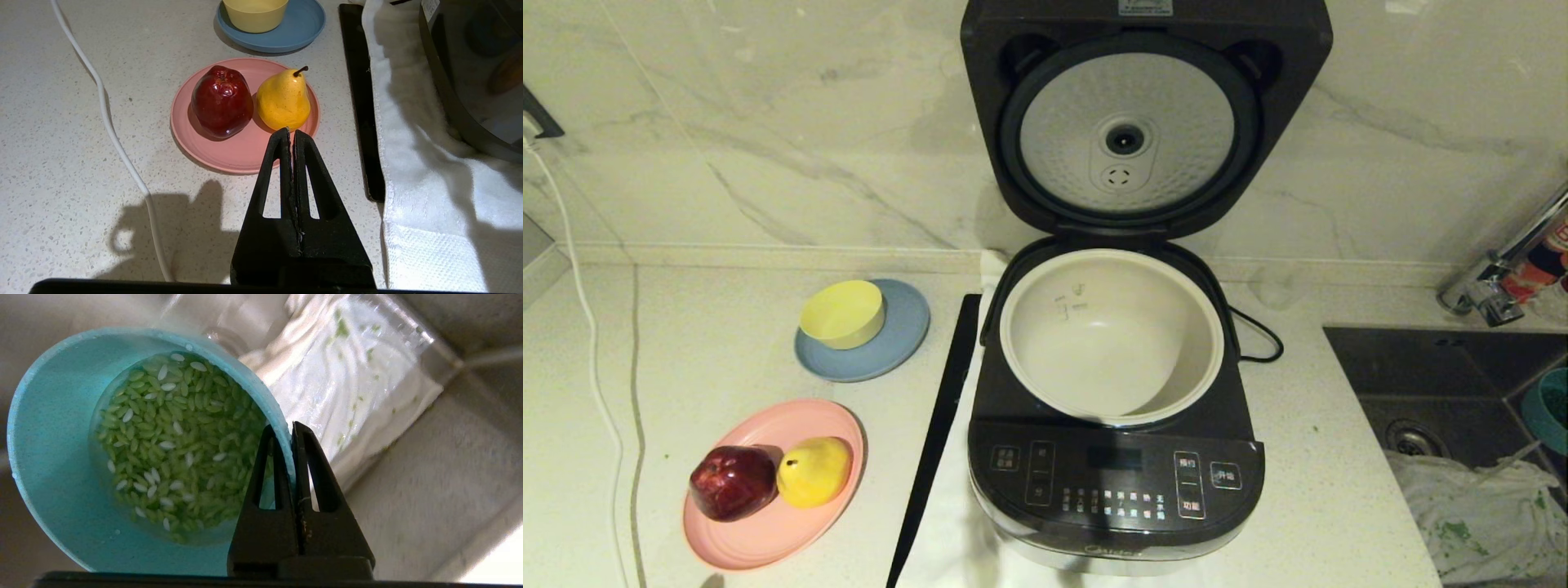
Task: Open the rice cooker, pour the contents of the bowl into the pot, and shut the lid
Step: Fill a bowl with water from the tap
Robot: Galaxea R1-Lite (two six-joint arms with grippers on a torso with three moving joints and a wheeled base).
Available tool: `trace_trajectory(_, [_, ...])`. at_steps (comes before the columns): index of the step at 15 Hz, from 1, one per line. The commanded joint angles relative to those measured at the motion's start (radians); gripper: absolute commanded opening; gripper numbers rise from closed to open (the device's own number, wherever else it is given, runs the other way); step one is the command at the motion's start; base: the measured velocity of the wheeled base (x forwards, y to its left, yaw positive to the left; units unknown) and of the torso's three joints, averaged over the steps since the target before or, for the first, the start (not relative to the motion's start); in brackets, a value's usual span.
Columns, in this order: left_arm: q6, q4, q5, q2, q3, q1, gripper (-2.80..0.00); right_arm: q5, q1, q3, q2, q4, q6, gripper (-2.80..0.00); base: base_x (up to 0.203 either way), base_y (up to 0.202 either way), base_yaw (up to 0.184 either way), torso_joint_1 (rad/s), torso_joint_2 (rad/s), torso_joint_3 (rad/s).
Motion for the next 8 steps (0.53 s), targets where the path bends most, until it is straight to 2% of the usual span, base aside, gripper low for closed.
trace_trajectory(1, [0.000,0.000,0.000,0.001,0.003,0.000,-2.80,0.002,-0.016,-0.065,0.078,0.004,0.012,-2.80,0.000,0.000,0.000,0.000,0.00,0.000])
trace_trajectory(5, [-0.001,0.000,0.000,0.001,0.003,0.000,-2.80,0.004,-0.013,-0.144,0.132,0.013,0.065,-2.80,0.000,0.000,0.000,0.000,0.00,0.000])
trace_trajectory(8, [0.000,0.000,0.000,0.000,0.003,0.000,-2.80,0.004,-0.012,-0.143,0.132,0.013,0.066,-2.80,0.000,0.000,0.000,0.000,0.00,0.000])
